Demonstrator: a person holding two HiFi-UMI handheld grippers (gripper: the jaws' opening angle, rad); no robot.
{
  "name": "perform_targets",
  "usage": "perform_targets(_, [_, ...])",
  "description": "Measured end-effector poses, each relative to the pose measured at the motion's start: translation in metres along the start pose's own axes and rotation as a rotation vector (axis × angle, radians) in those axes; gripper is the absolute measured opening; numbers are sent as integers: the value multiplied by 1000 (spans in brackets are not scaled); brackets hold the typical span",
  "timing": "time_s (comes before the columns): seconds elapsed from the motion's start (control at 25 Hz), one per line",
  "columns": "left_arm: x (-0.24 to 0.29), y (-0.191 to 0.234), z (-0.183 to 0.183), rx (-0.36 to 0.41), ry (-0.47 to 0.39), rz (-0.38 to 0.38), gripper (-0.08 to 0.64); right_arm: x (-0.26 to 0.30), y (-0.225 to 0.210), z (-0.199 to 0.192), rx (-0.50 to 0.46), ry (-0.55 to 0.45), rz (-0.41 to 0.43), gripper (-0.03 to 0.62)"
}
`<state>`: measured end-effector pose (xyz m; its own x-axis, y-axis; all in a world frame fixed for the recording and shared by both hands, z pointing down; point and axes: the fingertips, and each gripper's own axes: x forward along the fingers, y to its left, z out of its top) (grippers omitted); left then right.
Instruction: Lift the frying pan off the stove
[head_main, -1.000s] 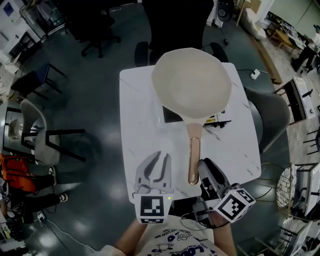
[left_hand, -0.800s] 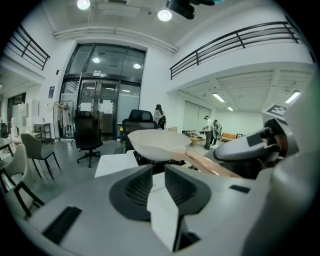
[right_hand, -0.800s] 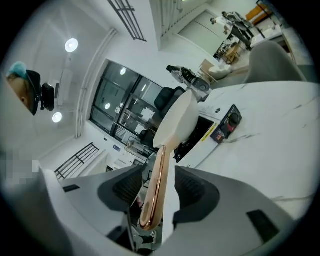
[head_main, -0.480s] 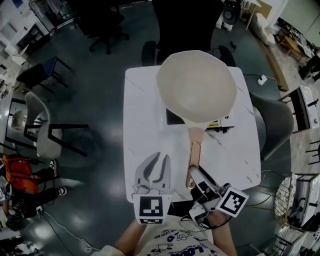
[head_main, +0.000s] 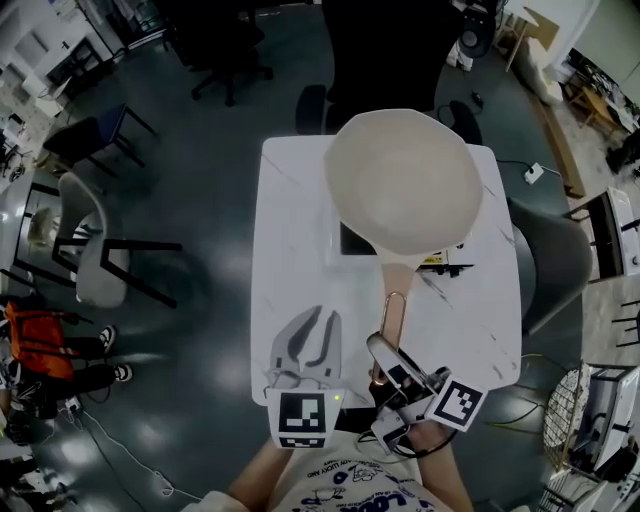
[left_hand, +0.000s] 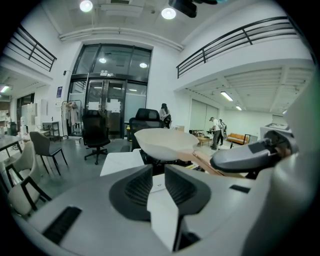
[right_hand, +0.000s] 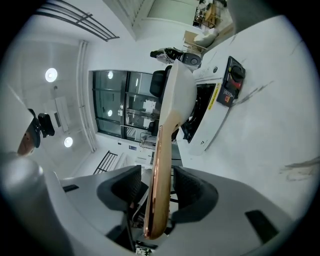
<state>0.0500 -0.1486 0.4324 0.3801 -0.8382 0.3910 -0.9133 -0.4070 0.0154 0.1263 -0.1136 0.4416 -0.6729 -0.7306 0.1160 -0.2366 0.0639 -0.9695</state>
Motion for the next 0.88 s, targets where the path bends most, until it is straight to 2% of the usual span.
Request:
perform_targets(0.52, [3, 7, 6, 2, -2, 39, 80, 7, 7, -5, 25, 80, 63, 203])
perform_targets(0.68, [6, 8, 5, -4, 4, 41, 80, 8, 0, -5, 27, 95, 40, 110])
perform_targets(0.88, [8, 9, 4, -15, 11, 41, 80, 8, 1, -6, 54, 105, 49, 104])
